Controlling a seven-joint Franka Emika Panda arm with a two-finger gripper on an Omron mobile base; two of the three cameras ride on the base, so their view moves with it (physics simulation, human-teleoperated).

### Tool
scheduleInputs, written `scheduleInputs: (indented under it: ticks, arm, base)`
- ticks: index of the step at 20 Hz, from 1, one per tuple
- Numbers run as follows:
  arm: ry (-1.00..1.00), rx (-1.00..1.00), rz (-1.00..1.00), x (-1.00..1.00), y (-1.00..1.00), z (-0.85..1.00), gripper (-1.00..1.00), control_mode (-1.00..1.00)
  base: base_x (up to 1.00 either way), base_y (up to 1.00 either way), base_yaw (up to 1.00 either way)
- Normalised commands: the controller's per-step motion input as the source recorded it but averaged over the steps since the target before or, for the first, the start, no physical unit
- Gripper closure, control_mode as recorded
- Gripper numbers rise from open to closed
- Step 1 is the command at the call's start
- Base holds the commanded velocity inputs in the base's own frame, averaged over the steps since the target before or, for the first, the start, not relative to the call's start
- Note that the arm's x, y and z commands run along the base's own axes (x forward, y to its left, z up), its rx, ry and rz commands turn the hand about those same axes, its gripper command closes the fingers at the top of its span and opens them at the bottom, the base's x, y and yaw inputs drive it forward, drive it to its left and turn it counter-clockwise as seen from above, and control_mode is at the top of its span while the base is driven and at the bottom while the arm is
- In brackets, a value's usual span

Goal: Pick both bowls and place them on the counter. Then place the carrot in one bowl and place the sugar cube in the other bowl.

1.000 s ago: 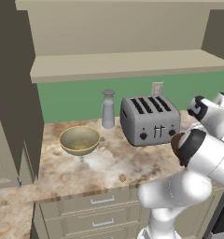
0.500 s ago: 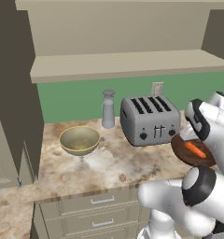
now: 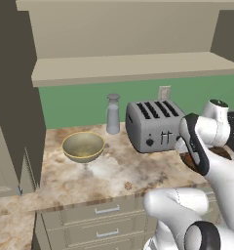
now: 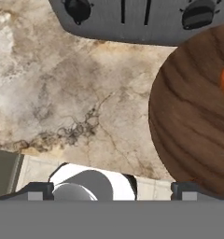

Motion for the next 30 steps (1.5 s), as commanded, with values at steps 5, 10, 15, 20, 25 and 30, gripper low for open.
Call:
scheduleInputs:
  ticks: [5,10,15,20,25,30]
  arm:
    - [0.01,-0.05,0.00,-0.15,0.59,0.10,-1.00,-1.00]
    - [0.03,-0.03,0.00,-0.15,0.54,0.09,-1.00,-1.00]
    - [0.03,0.00,0.00,-0.18,0.54,0.02,-1.00,-1.00]
    - [0.06,0.00,0.00,-0.11,0.52,0.02,-1.00,-1.00]
    - [0.08,0.00,0.00,-0.03,0.50,0.00,-1.00,-1.00]
    - [0.15,0.00,0.00,0.08,0.47,-0.06,-1.00,-1.00]
  base:
    - [0.00,0.00,0.00]
    - [0.00,0.00,0.00]
    - [0.00,0.00,0.00]
    - [0.00,0.00,0.00]
    - [0.00,0.00,0.00]
    - [0.00,0.00,0.00]
